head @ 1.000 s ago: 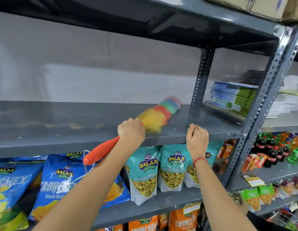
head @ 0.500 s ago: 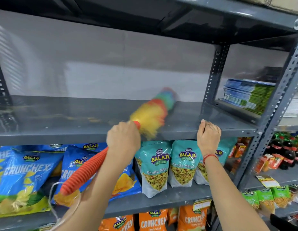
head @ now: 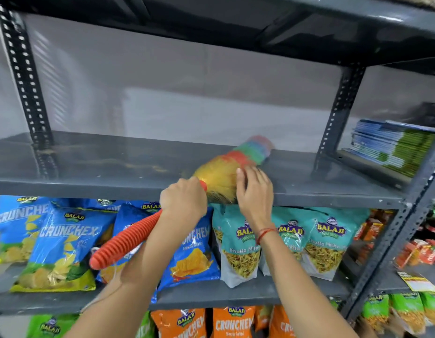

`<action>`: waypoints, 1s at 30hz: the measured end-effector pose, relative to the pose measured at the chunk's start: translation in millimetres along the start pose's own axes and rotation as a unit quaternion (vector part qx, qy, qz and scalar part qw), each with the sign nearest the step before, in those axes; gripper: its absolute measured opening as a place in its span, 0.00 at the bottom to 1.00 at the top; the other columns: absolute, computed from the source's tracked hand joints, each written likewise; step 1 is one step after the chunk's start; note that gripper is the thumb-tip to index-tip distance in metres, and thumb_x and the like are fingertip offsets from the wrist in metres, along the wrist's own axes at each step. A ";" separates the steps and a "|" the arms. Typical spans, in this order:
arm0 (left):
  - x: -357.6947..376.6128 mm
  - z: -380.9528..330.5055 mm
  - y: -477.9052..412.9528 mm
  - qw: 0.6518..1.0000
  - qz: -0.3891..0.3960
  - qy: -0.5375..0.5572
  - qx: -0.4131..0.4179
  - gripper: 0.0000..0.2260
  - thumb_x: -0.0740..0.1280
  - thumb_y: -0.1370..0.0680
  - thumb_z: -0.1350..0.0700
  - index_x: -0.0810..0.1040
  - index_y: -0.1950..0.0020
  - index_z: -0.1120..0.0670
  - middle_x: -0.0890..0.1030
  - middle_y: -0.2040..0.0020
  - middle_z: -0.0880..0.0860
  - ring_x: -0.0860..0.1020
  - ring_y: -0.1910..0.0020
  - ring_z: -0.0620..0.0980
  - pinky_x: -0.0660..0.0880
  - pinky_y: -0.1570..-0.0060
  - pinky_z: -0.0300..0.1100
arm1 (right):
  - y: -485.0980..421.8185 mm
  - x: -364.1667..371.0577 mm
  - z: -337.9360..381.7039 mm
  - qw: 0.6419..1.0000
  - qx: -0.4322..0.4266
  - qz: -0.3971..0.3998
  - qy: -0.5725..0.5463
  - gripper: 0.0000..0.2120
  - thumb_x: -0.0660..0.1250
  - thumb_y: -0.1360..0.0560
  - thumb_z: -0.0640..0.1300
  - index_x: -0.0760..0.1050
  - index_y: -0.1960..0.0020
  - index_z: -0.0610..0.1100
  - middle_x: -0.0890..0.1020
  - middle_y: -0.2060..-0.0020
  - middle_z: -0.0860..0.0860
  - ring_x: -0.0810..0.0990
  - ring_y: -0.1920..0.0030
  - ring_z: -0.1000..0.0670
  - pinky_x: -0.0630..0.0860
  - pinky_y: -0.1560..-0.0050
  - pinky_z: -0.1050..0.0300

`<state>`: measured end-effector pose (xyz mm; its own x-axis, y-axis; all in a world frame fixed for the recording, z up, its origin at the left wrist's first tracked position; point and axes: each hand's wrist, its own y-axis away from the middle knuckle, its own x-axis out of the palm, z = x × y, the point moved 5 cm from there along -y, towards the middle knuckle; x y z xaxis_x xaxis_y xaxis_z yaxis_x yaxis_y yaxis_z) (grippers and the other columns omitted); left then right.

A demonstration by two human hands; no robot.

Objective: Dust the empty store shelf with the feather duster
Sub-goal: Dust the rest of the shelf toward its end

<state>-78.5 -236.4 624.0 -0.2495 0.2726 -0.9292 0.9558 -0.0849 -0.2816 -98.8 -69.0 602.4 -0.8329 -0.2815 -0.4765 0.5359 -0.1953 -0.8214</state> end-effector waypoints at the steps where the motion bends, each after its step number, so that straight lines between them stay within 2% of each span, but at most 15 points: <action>1: -4.5 10.7 -0.1 1.000 0.001 -0.011 -0.017 0.13 0.56 0.20 0.56 0.72 0.38 0.59 0.77 0.40 0.60 0.76 0.41 0.61 0.72 0.49 0.50 | 0.9 2.1 7.1 1.000 -0.003 -0.002 -0.007 0.19 0.55 0.20 0.49 0.78 0.47 0.37 0.84 0.48 0.41 0.80 0.45 0.42 0.76 0.42 0.48; 3: -16.3 42.5 1.6 0.997 -0.013 -0.034 -0.065 0.14 0.56 0.20 0.56 0.73 0.37 0.59 0.77 0.39 0.60 0.76 0.40 0.61 0.72 0.46 0.51 | 2.4 7.7 20.3 1.000 -0.008 -0.002 -0.015 0.17 0.58 0.20 0.48 0.78 0.47 0.36 0.83 0.47 0.40 0.80 0.45 0.41 0.76 0.41 0.49; 5: -29.4 78.7 5.5 0.991 -0.064 -0.046 -0.112 0.14 0.58 0.21 0.57 0.75 0.39 0.60 0.78 0.40 0.62 0.77 0.41 0.63 0.73 0.46 0.52 | 3.9 16.0 34.7 1.000 -0.016 0.020 -0.011 0.16 0.59 0.21 0.46 0.78 0.47 0.35 0.83 0.48 0.38 0.80 0.44 0.40 0.75 0.41 0.48; 7: -36.1 104.3 9.8 0.984 -0.129 -0.053 -0.111 0.11 0.59 0.22 0.60 0.77 0.44 0.62 0.80 0.46 0.65 0.78 0.46 0.66 0.75 0.50 0.52 | 5.8 28.1 52.1 0.998 -0.033 0.057 0.000 0.16 0.58 0.21 0.46 0.78 0.48 0.34 0.83 0.48 0.38 0.80 0.45 0.40 0.76 0.41 0.46; 9: -32.7 115.3 10.2 0.984 -0.156 -0.049 -0.076 0.11 0.59 0.21 0.58 0.78 0.48 0.63 0.81 0.51 0.66 0.79 0.51 0.67 0.75 0.55 0.53 | 9.2 40.4 67.2 0.995 -0.044 0.091 0.022 0.16 0.56 0.20 0.45 0.77 0.48 0.35 0.83 0.48 0.38 0.79 0.44 0.40 0.75 0.42 0.45; 12: -22.7 127.4 6.7 0.990 -0.133 -0.030 -0.026 0.19 0.53 0.18 0.46 0.79 0.45 0.56 0.81 0.53 0.63 0.79 0.53 0.66 0.72 0.60 0.50 | 15.3 49.3 79.8 0.993 -0.024 0.108 0.046 0.17 0.54 0.20 0.45 0.79 0.51 0.37 0.84 0.52 0.41 0.80 0.48 0.42 0.75 0.45 0.48; 14: -23.4 133.9 4.7 0.992 -0.119 -0.021 0.019 0.19 0.52 0.20 0.41 0.79 0.42 0.47 0.82 0.52 0.60 0.79 0.53 0.64 0.69 0.62 0.48 | 17.2 49.9 81.2 0.993 -0.010 0.106 0.056 0.18 0.54 0.20 0.45 0.80 0.54 0.37 0.85 0.55 0.41 0.81 0.52 0.42 0.74 0.46 0.48; 17: -29.2 139.0 3.3 0.993 -0.085 -0.011 0.086 0.16 0.54 0.21 0.39 0.76 0.39 0.39 0.84 0.52 0.55 0.79 0.49 0.61 0.71 0.60 0.47 | 17.6 49.6 79.9 0.992 0.004 0.110 0.064 0.16 0.55 0.21 0.44 0.79 0.54 0.37 0.85 0.55 0.41 0.80 0.51 0.42 0.73 0.43 0.48; 18: -32.1 141.4 2.3 0.993 -0.072 -0.008 0.094 0.15 0.55 0.21 0.39 0.76 0.40 0.37 0.84 0.56 0.53 0.80 0.50 0.60 0.72 0.60 0.47 | 16.9 49.7 80.6 0.992 0.010 0.114 0.062 0.15 0.56 0.22 0.44 0.79 0.53 0.36 0.84 0.54 0.40 0.80 0.51 0.42 0.73 0.42 0.48; 20: -36.9 148.8 -0.9 0.994 -0.042 0.002 0.096 0.14 0.56 0.22 0.39 0.78 0.44 0.38 0.77 0.70 0.47 0.78 0.60 0.57 0.71 0.63 0.46 | 15.4 49.8 84.2 0.990 0.021 0.126 0.055 0.13 0.59 0.23 0.43 0.78 0.53 0.35 0.84 0.55 0.38 0.80 0.52 0.40 0.73 0.41 0.47; 22: -38.5 161.8 -6.1 0.996 0.006 0.027 0.079 0.14 0.57 0.22 0.40 0.80 0.49 0.43 0.73 0.74 0.49 0.71 0.68 0.52 0.69 0.65 0.45 | 13.4 52.0 91.3 0.987 0.028 0.148 0.057 0.14 0.59 0.24 0.43 0.78 0.54 0.34 0.84 0.55 0.38 0.79 0.51 0.39 0.73 0.43 0.47; 24: -39.9 180.3 -10.4 0.996 0.054 0.061 0.042 0.16 0.59 0.22 0.41 0.82 0.51 0.48 0.76 0.69 0.57 0.70 0.69 0.50 0.71 0.61 0.47 | 11.5 56.3 100.8 0.984 0.019 0.169 0.060 0.15 0.58 0.23 0.44 0.78 0.54 0.34 0.84 0.55 0.37 0.79 0.51 0.39 0.73 0.46 0.48; 26: -46.8 204.6 -10.9 0.996 0.060 0.061 -0.009 0.19 0.60 0.23 0.40 0.84 0.51 0.51 0.74 0.68 0.59 0.70 0.69 0.51 0.72 0.58 0.47 | 9.4 63.5 116.2 0.982 0.000 0.185 0.050 0.17 0.57 0.21 0.47 0.78 0.52 0.34 0.83 0.53 0.37 0.79 0.50 0.39 0.73 0.45 0.48; 28: -56.2 227.5 -7.2 0.997 0.017 0.024 -0.070 0.21 0.58 0.23 0.38 0.83 0.49 0.50 0.73 0.68 0.57 0.75 0.65 0.56 0.73 0.59 0.48 | 9.9 73.3 132.7 0.979 -0.017 0.201 0.039 0.19 0.56 0.20 0.49 0.77 0.49 0.34 0.82 0.51 0.37 0.78 0.47 0.40 0.71 0.42 0.48; 30: -68.4 242.2 2.6 0.987 -0.092 -0.087 -0.095 0.22 0.53 0.22 0.38 0.81 0.45 0.49 0.79 0.61 0.59 0.79 0.58 0.62 0.73 0.60 0.49 | 15.1 83.2 144.5 0.975 -0.029 0.215 0.045 0.21 0.53 0.20 0.49 0.77 0.47 0.34 0.82 0.48 0.38 0.77 0.44 0.40 0.70 0.39 0.48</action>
<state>-96.6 -487.3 628.9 -0.4289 0.0964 -0.8982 0.8996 0.1359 -0.4150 -140.0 -231.1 595.7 -0.5438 -0.2410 -0.8039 0.8313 -0.0231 -0.5554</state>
